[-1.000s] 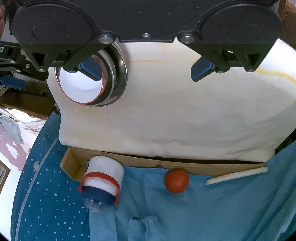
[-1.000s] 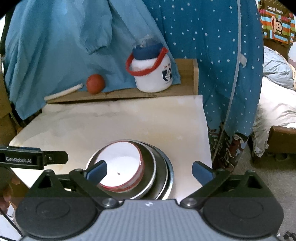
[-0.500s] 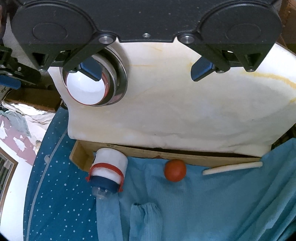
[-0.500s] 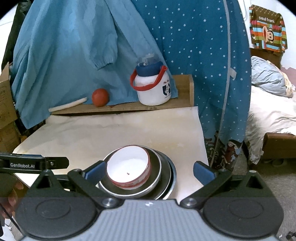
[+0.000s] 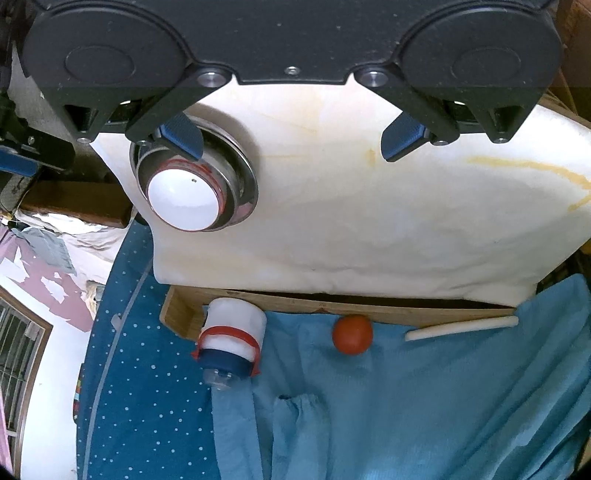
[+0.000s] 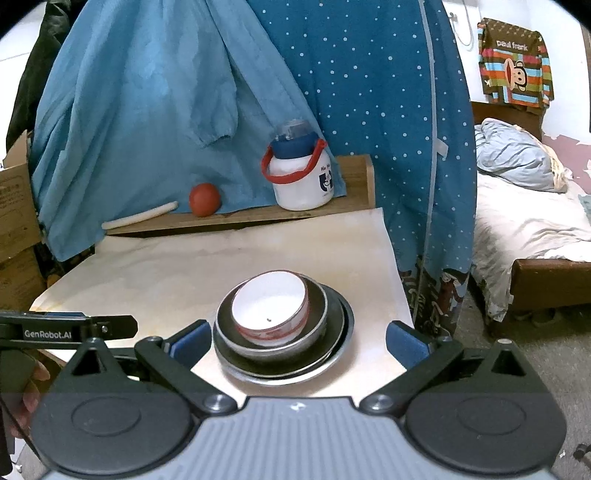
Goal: Organize plates and bowls
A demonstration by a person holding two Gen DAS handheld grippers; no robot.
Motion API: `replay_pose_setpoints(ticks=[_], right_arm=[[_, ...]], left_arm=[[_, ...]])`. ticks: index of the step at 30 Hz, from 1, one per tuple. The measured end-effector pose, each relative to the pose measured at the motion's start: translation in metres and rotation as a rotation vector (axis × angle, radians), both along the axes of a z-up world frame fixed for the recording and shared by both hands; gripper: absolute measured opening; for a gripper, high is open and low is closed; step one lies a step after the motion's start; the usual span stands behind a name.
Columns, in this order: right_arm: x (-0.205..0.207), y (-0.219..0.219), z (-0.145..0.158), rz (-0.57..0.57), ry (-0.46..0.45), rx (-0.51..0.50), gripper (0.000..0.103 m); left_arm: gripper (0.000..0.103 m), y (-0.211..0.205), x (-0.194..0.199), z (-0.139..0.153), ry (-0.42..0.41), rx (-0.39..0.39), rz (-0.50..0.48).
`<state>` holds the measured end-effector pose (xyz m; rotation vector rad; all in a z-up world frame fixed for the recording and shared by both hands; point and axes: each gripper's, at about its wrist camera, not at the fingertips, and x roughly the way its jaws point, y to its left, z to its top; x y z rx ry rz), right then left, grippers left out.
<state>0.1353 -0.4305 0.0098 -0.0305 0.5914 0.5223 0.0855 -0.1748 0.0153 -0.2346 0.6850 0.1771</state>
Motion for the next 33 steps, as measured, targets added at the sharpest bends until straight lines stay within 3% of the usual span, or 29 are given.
replay_pose_setpoints(ticks=[16, 33], right_arm=[[-0.030, -0.003, -0.011, 0.012, 0.008, -0.004, 0.103], [-0.031, 0.001, -0.015, 0.026, 0.026, -0.018, 0.103]], left_arm=[[0.102, -0.002, -0.035, -0.014, 0.002, 0.010, 0.004], [0.102, 0.000, -0.038, -0.016, 0.008, 0.009, 0.012]])
